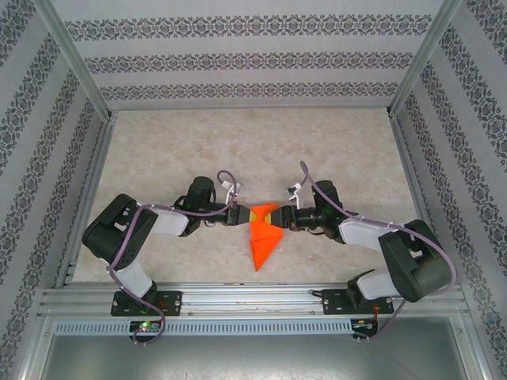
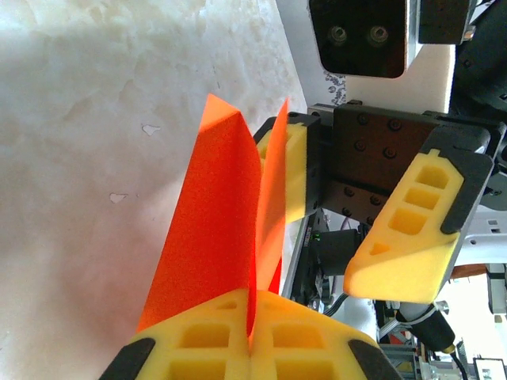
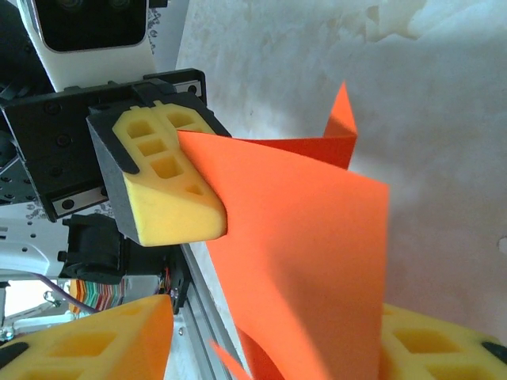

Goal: Fold a paper plane with a square sheet of paper (fold left side to right side)
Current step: Place the paper at the center of the table.

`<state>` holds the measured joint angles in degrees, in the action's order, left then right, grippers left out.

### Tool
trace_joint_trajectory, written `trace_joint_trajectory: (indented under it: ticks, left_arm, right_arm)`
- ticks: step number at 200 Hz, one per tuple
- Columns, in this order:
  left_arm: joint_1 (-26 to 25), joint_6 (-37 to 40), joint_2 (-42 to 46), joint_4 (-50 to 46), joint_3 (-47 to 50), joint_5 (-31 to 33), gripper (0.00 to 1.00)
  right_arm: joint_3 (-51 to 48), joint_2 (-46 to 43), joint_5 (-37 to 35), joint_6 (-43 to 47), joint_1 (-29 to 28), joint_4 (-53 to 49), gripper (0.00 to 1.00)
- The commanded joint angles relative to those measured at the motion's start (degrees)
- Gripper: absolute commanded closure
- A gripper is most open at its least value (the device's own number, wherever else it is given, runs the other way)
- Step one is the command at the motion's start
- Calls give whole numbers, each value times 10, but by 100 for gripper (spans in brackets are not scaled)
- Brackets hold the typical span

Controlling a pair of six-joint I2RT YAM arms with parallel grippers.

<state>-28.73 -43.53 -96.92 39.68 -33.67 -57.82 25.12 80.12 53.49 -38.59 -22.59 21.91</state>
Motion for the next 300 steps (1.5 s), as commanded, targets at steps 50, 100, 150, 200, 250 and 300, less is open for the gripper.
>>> trace_joint_trajectory:
  ticks: [50,100,150,200,250,300]
  left_arm:
    - [10,35,-2,-34,-6,2,100]
    - [10,50,-4,-57,-8,4,100]
    - [9,57,-2,-66,-9,12,90]
    - [16,128,73,-200,-11,96,57]
    - [-3,213,251,-397,-17,253,50]
    - [-176,250,336,-570,-68,457,48]
  right_arm:
    - [29,6,17,20,21,-17,50]
    - [41,17,10,22,29,-20,60]
    - [55,55,-6,24,28,-36,94]
    - [71,66,-36,22,26,-77,100]
    - [99,56,-68,5,26,-160,99]
    - [123,63,-90,-65,27,-202,97]
